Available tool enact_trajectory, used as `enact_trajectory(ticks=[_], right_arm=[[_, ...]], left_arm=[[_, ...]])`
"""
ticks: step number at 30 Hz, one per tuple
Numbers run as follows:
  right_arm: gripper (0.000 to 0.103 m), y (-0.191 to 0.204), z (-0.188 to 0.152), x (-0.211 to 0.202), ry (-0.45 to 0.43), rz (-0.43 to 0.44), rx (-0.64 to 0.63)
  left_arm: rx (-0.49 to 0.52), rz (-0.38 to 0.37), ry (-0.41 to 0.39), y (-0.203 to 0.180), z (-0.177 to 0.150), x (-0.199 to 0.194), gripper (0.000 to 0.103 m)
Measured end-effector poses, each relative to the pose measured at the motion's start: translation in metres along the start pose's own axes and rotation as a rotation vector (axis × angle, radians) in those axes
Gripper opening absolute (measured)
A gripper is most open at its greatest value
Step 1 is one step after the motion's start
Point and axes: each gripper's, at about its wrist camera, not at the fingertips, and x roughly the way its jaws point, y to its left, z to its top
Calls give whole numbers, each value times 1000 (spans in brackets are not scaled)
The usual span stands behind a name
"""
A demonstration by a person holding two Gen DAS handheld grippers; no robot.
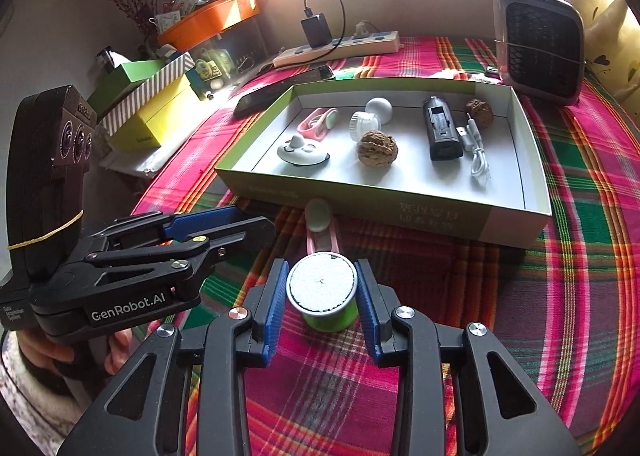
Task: Organize objects
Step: 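Grasp the pink-and-green clip with the left gripper while the right holds the container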
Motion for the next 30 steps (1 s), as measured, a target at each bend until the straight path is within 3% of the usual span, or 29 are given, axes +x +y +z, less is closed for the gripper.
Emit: enact_trajectory(ticks=[11,15,18,30], right_arm=[[35,-40,-5,-25,-56,-161,60],[35,-45,-4,-27,-64,-165,61],[35,-47,-4,-26,-65,-171,50],[35,-52,-2,-23,-61,-157,39]], left_arm=[[11,-54,28,-20,2,10,44],[6,-43,31,-29,4,15,45],[5,-43,40,-36,5,19,52],[13,61,41,-48,8,31,52]])
